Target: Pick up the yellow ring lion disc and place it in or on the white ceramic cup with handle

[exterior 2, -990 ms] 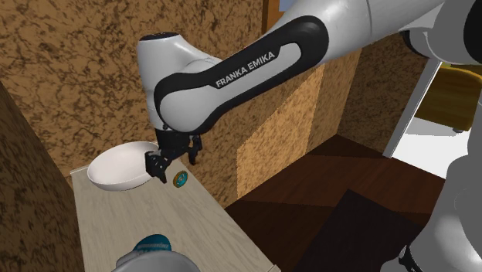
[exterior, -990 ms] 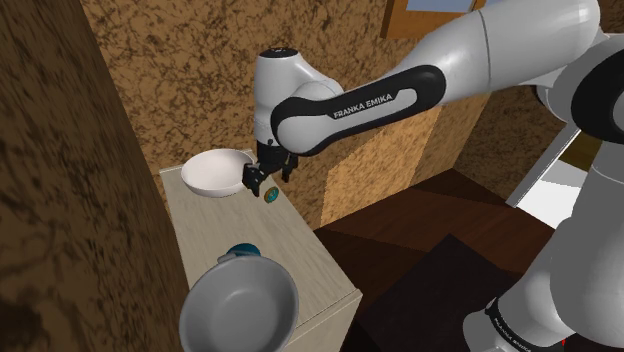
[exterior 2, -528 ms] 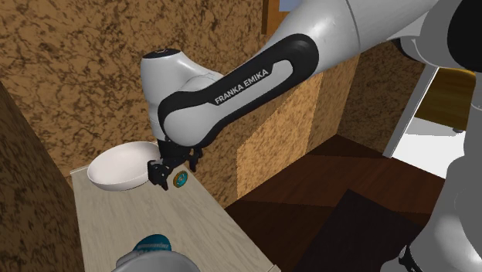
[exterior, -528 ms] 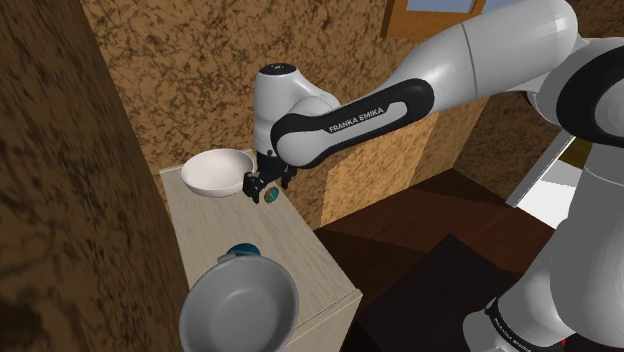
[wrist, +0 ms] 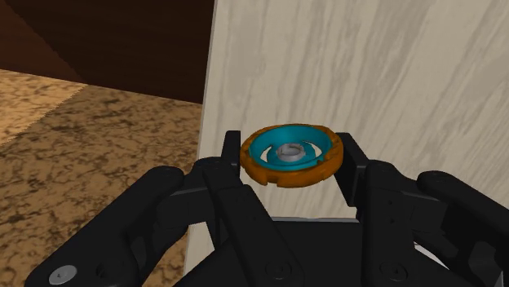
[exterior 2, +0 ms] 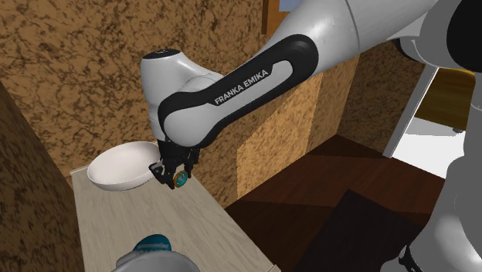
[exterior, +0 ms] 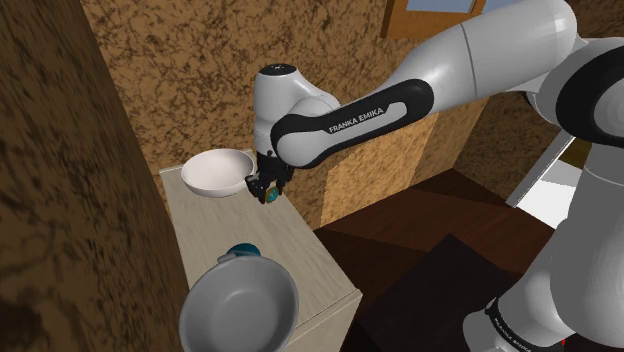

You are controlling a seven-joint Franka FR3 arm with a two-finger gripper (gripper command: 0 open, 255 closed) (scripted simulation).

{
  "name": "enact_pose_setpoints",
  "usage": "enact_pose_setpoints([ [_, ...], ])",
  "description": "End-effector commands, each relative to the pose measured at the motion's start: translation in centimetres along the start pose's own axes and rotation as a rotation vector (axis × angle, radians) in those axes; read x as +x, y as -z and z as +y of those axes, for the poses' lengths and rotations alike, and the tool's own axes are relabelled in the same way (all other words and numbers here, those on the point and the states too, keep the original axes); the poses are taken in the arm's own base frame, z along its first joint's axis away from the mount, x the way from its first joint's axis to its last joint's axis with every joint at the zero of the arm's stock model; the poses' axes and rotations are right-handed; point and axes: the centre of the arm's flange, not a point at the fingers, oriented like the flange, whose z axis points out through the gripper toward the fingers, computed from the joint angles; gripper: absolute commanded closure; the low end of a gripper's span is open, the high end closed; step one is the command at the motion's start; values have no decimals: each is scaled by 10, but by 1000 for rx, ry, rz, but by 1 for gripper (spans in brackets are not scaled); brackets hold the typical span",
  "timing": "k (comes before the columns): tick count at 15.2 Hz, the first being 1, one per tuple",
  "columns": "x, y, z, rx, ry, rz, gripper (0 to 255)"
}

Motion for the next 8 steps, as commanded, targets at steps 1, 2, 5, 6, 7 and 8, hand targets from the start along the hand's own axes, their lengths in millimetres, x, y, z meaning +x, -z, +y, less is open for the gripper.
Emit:
enact_pose_setpoints([
  [1, 0, 0, 0, 0, 0, 0, 255],
  [2, 0, 0, 0, 0, 0, 0, 255],
  [5, 0, 0, 0, 0, 0, 0, 255],
  [6, 0, 0, 0, 0, 0, 0, 255],
  [7, 0, 0, 0, 0, 0, 0, 255],
  [8, 0, 5, 0, 0, 0, 0, 255],
])
